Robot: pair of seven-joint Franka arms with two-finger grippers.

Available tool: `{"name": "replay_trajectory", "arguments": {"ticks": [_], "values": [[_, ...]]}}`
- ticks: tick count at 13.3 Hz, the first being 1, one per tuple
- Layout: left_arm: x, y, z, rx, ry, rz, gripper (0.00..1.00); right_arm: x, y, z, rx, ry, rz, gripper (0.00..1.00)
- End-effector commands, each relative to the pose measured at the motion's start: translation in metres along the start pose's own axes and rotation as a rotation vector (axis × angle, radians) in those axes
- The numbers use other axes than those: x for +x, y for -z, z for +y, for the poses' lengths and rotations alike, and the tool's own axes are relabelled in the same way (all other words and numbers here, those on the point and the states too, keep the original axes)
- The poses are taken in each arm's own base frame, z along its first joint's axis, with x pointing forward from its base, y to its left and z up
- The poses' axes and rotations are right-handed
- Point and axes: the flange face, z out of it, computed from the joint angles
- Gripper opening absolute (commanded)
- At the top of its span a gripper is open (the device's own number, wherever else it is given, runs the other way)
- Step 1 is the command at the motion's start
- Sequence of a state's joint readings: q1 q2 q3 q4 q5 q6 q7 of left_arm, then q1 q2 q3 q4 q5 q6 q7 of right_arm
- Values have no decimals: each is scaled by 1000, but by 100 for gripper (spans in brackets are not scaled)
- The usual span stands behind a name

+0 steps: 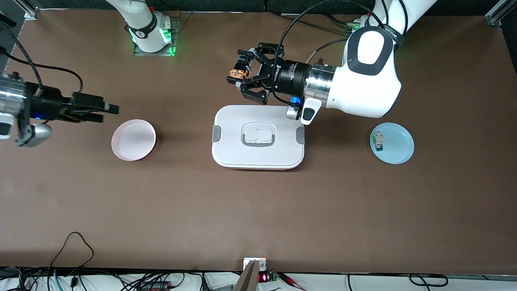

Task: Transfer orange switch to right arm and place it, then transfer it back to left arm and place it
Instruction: 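Reach the right gripper toward the switch held by the left gripper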

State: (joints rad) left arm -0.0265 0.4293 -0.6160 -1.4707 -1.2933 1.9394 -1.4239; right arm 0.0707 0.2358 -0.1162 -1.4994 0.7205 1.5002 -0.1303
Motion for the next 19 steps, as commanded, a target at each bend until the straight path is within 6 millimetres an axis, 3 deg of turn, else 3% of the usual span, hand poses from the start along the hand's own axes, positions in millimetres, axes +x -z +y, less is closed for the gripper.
{"name": "replay_trajectory", "arguments": {"ticks": [1, 6, 8, 12, 19], "values": [[-6, 1, 4, -13, 18, -35, 0, -3, -26, -1, 163, 44, -27, 100], [-6, 4, 5, -18, 21, -39, 0, 0, -74, 3, 469, 121, -10, 100], [-5, 2, 5, -14, 21, -37, 0, 1, -83, -14, 545, 130, -11, 100], [-6, 3, 5, -16, 23, -37, 0, 7, -113, -70, 731, 135, 11, 100], [-6, 2, 5, -14, 32, -36, 0, 2, -166, -113, 821, 72, 35, 100]]}}
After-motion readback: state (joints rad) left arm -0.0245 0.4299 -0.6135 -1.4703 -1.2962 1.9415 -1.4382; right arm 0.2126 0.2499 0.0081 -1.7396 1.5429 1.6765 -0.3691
